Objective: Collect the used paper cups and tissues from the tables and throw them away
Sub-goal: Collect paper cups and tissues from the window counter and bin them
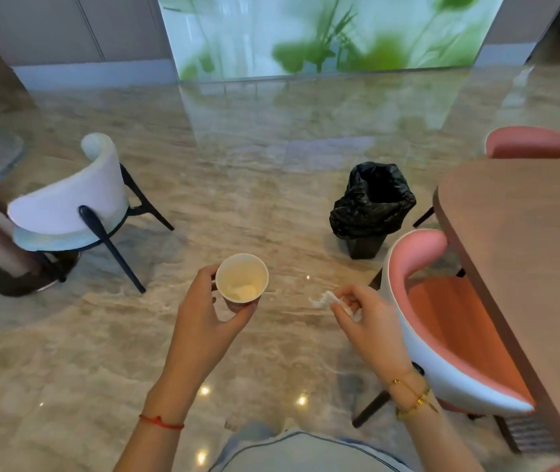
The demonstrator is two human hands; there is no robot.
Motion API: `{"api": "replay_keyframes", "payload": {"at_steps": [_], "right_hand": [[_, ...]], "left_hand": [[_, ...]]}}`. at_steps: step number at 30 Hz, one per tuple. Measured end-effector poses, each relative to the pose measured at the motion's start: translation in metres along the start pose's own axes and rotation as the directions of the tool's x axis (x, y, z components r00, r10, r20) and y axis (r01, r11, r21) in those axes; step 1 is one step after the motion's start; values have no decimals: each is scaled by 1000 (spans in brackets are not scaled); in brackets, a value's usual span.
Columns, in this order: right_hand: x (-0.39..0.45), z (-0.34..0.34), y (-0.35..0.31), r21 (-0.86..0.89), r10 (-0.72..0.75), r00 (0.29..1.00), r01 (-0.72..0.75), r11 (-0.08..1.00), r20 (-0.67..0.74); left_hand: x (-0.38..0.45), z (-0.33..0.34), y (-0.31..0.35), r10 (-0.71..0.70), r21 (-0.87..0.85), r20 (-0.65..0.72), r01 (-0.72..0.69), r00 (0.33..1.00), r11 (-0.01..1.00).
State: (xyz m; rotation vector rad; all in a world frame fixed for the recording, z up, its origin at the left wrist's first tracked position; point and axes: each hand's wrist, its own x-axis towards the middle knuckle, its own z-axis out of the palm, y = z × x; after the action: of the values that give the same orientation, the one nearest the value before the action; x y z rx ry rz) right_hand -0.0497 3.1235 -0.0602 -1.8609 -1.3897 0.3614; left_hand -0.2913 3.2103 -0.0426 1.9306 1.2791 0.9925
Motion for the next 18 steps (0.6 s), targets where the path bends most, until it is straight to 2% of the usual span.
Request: {"api": "replay_keyframes", "payload": {"at_steps": [8,18], "right_hand": [[171,18,51,28,71,997,-71,997,-5],[401,39,127,14,194,974,-193,981,-116]], "left_hand": [[177,70,-21,0,-31,58,1,998,1000],[428,169,-51,75,-54,216,-65,973,996]]}}
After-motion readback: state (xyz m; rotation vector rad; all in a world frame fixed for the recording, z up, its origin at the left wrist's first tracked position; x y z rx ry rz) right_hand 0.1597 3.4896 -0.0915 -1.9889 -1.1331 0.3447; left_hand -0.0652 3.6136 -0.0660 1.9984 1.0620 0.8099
